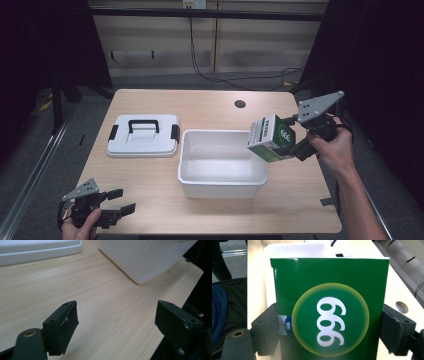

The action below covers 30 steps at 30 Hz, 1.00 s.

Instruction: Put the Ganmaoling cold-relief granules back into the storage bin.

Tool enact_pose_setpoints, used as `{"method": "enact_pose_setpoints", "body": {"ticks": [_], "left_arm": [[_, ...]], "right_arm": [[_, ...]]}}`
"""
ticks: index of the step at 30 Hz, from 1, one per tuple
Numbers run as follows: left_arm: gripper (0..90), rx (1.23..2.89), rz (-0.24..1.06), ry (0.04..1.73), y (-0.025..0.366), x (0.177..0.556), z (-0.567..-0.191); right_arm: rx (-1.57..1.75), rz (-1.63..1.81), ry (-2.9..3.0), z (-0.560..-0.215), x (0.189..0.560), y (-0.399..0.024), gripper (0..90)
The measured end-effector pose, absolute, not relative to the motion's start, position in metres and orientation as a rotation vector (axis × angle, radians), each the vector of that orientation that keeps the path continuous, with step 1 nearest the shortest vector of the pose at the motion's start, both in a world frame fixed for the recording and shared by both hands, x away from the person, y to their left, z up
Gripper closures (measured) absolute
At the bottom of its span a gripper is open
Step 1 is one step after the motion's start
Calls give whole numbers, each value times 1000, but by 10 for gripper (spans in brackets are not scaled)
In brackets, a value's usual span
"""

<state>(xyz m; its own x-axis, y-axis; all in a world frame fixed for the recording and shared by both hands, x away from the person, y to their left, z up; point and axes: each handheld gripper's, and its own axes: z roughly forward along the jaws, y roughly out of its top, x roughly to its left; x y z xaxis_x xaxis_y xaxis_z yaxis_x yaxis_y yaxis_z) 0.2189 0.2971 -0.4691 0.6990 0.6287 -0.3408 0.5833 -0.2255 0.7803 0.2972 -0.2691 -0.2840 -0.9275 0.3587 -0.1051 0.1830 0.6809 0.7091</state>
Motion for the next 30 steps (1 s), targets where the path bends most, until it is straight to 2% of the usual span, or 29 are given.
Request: {"method": "enact_pose_setpoints", "body": {"ticks": [15, 30], "left_arm": [[186, 1901, 59, 939, 297, 219, -469], [186, 1907, 58, 938, 296, 219, -470]], "right_arm": [[363, 978, 2762, -278, 315, -231, 160], [293, 634, 2976, -300, 332, -191, 159]]}}
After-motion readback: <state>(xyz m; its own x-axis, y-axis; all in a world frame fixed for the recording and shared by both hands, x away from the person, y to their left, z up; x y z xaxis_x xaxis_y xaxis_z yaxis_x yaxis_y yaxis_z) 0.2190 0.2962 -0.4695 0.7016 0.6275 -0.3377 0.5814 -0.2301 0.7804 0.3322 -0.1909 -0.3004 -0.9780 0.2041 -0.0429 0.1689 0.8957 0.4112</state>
